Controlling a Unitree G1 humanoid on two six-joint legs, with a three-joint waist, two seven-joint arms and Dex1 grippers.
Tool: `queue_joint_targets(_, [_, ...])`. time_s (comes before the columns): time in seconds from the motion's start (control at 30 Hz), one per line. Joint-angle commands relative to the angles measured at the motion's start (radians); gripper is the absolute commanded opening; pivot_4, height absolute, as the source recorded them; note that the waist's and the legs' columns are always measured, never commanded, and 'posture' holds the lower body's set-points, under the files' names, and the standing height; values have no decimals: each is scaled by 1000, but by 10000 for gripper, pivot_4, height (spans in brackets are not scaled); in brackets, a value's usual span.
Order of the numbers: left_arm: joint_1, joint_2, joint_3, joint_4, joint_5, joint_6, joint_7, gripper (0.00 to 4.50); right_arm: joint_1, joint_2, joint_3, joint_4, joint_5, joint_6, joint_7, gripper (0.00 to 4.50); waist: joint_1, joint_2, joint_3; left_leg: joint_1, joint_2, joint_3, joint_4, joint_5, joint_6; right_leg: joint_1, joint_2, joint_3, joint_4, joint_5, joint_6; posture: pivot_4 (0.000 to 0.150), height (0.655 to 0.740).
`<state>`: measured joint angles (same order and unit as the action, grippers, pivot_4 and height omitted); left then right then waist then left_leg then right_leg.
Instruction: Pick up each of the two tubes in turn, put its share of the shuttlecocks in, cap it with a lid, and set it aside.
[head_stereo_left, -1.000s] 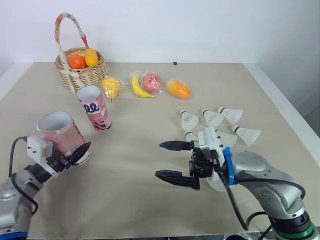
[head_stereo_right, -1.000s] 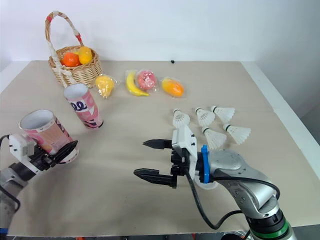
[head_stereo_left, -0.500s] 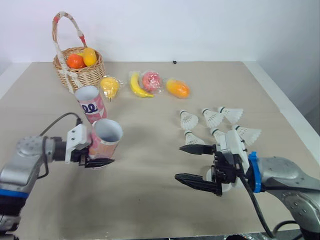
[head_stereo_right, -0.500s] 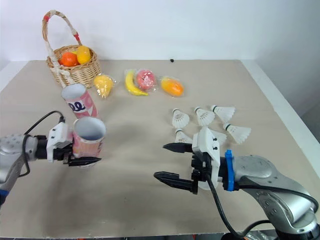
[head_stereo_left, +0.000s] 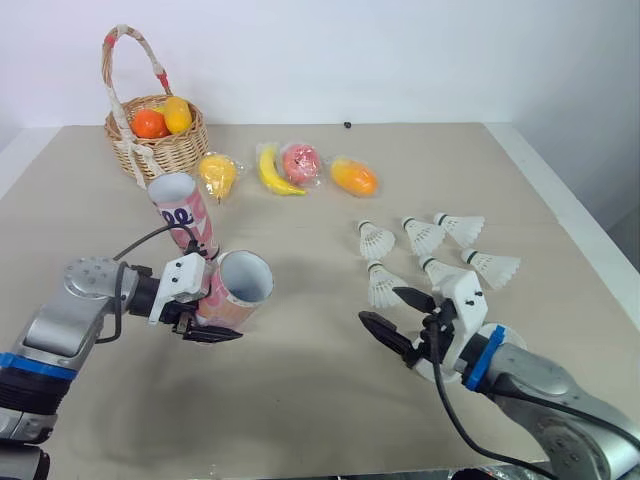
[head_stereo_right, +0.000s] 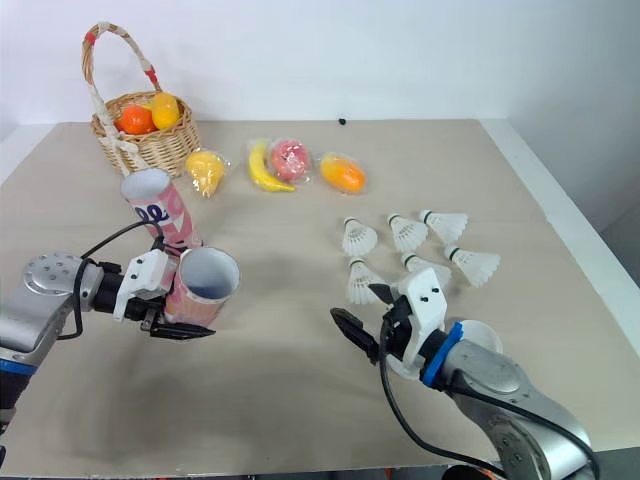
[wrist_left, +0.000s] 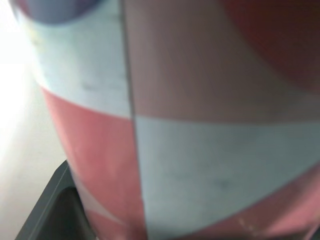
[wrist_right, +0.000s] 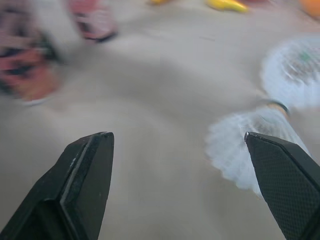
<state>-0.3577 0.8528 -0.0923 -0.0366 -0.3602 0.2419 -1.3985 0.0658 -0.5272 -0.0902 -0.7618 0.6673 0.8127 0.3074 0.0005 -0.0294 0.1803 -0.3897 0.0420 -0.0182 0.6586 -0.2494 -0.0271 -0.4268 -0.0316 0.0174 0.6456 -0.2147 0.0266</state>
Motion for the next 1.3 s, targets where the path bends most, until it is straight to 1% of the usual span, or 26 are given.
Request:
queue_joint_targets(0.03, [44,3,-15,-48,-15,1,-24,35539,-44,47,28,-1,-43,20,-90,45000,1,0,0,0,0,0,0,0,0,0,0,0,0,0,0,1500,7298])
queue_joint_targets(0.17, [78,22,-9,-72,-20,17,-38,35539,-89,94,84,42,-96,40,-144,45000,1,1,0,0,-1,0,0,0,0,0,0,1,0,-2,-3,1500,7298])
queue_joint_targets(0.33, [109,68,-10,-78,-2,10,-66,35539,-105,129,135,74,-148,65,-181,45000,-1,1,-1,1,2,0,0,0,0,0,4,2,0,-1,-3,1500,7298])
queue_joint_targets(0.4, [117,80,-10,-77,-1,13,-69,35539,-108,142,141,79,-162,68,-189,45000,-7,2,-1,1,3,0,-1,0,1,0,6,2,0,-1,-3,1500,7298])
queue_joint_targets(0.53, [115,99,-14,-63,13,2,-78,35539,-178,192,152,121,-235,68,-254,45000,-27,4,-2,4,6,0,-3,0,1,0,9,3,2,-1,-5,1500,7298])
queue_joint_targets(0.63, [107,94,-15,-65,8,15,-77,35143,-197,214,162,130,-256,64,-257,36615,-27,4,-2,5,6,-1,-3,0,1,0,10,2,3,-2,-8,1500,7298])
queue_joint_targets(0.7, [103,91,-15,-68,4,25,-74,35143,-194,225,172,129,-261,65,-246,27651,-27,4,-3,5,7,-1,-4,0,1,0,11,2,3,-1,-8,1500,7298])
queue_joint_targets(0.73, [101,89,-16,-68,5,27,-73,35143,-192,224,184,128,-272,59,-241,22170,-27,5,-3,5,7,-2,-4,0,1,0,11,2,3,-1,-8,1500,7298])
queue_joint_targets(0.77, [100,87,-18,-69,7,28,-72,35143,-189,226,191,128,-279,58,-239,18328,-27,5,-3,5,7,-1,-4,0,1,-1,11,2,3,-2,-8,1500,7298])
queue_joint_targets(0.8, [99,85,-20,-70,8,30,-70,35143,-185,227,199,125,-281,55,-230,12327,-27,5,-3,5,7,-1,-4,-1,1,-1,11,2,3,-2,-8,1500,7298])
queue_joint_targets(0.83, [97,83,-21,-71,9,31,-68,35143,-181,225,206,121,-285,52,-222,7780,-27,5,-3,5,6,-1,-4,-1,1,-1,11,2,3,-2,-7,1500,7298])
queue_joint_targets(0.87, [96,80,-22,-76,5,38,-66,35143,-177,225,208,117,-288,51,-219,3499,-26,5,-3,5,6,-1,-4,-1,1,-1,10,2,3,-2,-7,1500,7298])
queue_joint_targets(0.9, [94,78,-22,-80,2,45,-64,35143,-171,227,205,115,-288,51,-215,843,-26,5,-3,5,6,-1,-4,-1,1,-1,10,2,3,-2,-7,1500,7298])
queue_joint_targets(1.0, [90,75,-23,-93,-1,60,-59,35143,-157,204,211,108,-307,38,-192,843,-25,5,-3,5,6,-1,-4,-1,1,0,10,3,3,-2,-7,1500,7298])
queue_joint_targets(1.1, [87,72,-25,-104,-3,72,-55,35143,-149,161,211,65,-282,21,-115,843,-24,5,-3,5,6,-1,-4,-1,1,0,10,3,3,-2,-8,1500,7298])
queue_joint_targets(1.2, [81,73,-31,-114,-6,89,-57,35143,-197,77,156,14,-224,-38,32,843,-24,5,-2,4,6,-1,-4,-1,1,0,10,3,3,-2,-7,1500,7298])
queue_joint_targets(1.3, [67,76,-37,-117,-7,109,-64,35143,-284,-55,73,-16,-133,-81,222,843,-24,5,-2,5,6,-1,-3,-1,1,0,10,3,3,-2,-7,1500,7298])
